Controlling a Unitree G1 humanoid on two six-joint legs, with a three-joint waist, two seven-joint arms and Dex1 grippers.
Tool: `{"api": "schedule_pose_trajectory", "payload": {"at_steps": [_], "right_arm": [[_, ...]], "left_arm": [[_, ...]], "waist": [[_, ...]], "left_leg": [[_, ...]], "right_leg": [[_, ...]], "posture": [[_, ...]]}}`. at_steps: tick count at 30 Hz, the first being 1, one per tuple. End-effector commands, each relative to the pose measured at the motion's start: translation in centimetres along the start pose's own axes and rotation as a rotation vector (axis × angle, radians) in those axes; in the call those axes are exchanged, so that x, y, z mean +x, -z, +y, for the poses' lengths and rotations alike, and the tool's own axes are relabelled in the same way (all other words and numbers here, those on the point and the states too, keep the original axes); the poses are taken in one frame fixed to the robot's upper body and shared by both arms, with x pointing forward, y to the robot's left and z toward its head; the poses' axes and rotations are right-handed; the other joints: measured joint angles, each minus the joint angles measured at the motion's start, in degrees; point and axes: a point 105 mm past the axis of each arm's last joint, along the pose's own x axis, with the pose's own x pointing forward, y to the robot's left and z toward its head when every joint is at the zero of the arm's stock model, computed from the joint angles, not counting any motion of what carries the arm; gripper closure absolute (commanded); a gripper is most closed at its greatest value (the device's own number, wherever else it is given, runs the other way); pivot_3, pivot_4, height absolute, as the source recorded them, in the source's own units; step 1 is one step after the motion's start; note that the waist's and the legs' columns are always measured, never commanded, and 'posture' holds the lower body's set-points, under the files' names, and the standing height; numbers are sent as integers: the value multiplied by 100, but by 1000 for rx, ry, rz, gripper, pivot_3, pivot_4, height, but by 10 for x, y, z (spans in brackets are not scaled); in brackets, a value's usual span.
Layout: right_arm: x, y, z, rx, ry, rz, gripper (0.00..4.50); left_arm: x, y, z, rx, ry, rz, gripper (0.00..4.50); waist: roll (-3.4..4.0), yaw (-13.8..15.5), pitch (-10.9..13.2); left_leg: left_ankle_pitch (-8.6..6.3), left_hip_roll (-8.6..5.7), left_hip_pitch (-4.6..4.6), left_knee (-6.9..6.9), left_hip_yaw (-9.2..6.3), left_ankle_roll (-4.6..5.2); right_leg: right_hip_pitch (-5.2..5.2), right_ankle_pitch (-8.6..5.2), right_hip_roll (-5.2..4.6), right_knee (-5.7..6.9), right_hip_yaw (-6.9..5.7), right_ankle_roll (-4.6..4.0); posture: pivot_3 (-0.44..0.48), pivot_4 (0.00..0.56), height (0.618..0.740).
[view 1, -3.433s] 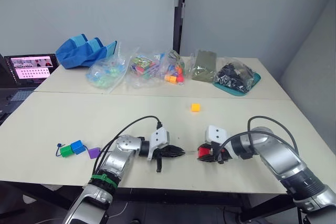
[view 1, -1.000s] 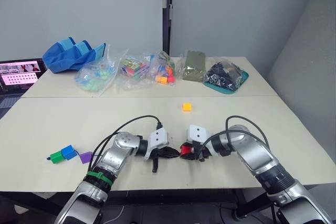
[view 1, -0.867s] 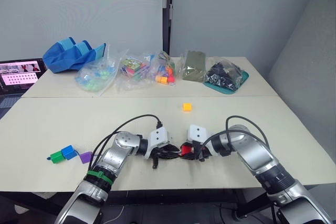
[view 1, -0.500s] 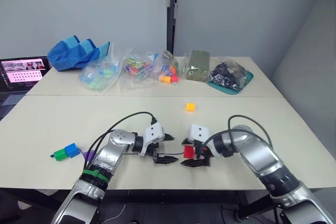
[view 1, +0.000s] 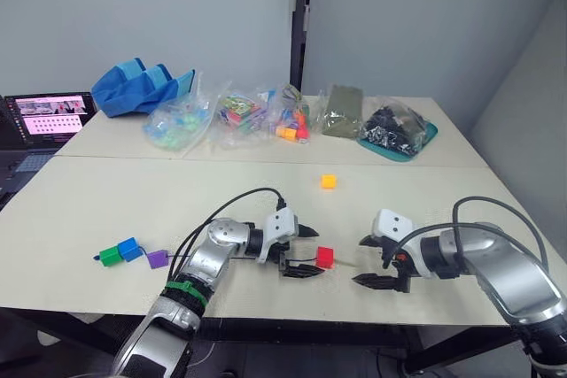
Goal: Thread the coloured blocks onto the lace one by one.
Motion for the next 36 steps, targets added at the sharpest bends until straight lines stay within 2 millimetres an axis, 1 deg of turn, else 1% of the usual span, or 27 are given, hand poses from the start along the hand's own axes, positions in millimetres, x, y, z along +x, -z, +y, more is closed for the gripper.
{"api": "schedule_pose_trajectory", "payload": {"at_steps": [1,3,4,8,13,14,20,23,27,28,29,30,34,36], "right_arm": [[-9,-7,0,-22,61,-27,44],[-9,-4,3,-6,77,-29,44],[-9,-3,4,0,86,-31,15],[-9,-2,5,6,118,-43,0],[-2,-2,3,24,128,-64,0],[2,-4,3,19,123,-72,0],[19,-10,-2,-40,105,-100,0],[26,-9,-5,-79,73,-96,852],[30,1,-5,-140,28,-39,2199],[31,1,-3,-143,13,-50,2526],[32,-1,-2,-136,0,-68,2989],[33,-2,-1,-129,-7,-84,3201],[40,4,-1,-141,-15,-74,4499],[42,4,-5,-141,-3,-79,4500]], "left_arm": [[8,-4,4,64,24,20,0],[11,-3,4,59,45,34,0],[12,-2,6,59,48,37,265],[11,-1,3,47,100,46,1522],[9,0,3,39,100,47,3209],[8,0,3,37,99,48,3295],[6,2,3,35,91,58,3295],[4,4,4,32,83,69,3295],[2,3,5,30,71,62,3295],[1,1,6,20,64,50,3295],[0,0,7,10,57,40,3295],[-1,-1,7,3,53,34,3295],[-7,2,5,0,49,48,3295],[-10,2,2,-6,49,45,3295]], "waist": [[0,-1,0],[0,8,0],[0,12,0],[0,-1,0],[-1,8,0],[-1,8,0],[-1,4,0],[0,5,0],[0,6,0],[0,7,0],[0,7,0],[0,6,0],[0,-9,0],[0,-15,0]], "left_leg": [[0,0,0,2,0,0],[0,-1,0,2,0,0],[0,-1,-1,1,0,0],[0,-1,-1,1,0,0],[0,-1,-1,0,0,0],[0,-1,-1,1,0,0],[0,-1,0,0,0,0],[0,-1,0,1,0,0],[0,-1,-1,1,0,0],[0,-1,0,1,0,0],[0,-1,0,0,-1,-1],[0,-1,0,1,0,-1],[1,-1,1,0,0,-1],[1,-1,4,0,0,-1]], "right_leg": [[1,0,0,0,0,0],[1,0,0,-1,1,0],[1,0,0,-1,0,0],[1,0,0,-1,1,0],[1,0,0,-1,0,0],[1,0,0,-1,0,0],[1,0,0,-1,0,0],[2,0,0,-1,0,0],[2,0,0,-1,-1,0],[2,0,0,-1,-1,0],[2,0,0,-1,-2,0],[2,0,0,-1,-1,0],[3,0,0,0,-1,0],[5,0,0,0,-1,0]], "posture": [[0,150,740],[0,150,740],[0,150,740],[0,150,740],[0,150,740],[0,150,740],[0,150,740],[0,150,740],[0,150,740],[0,150,740],[0,150,740],[0,150,740],[0,150,740],[0,150,740]]}}
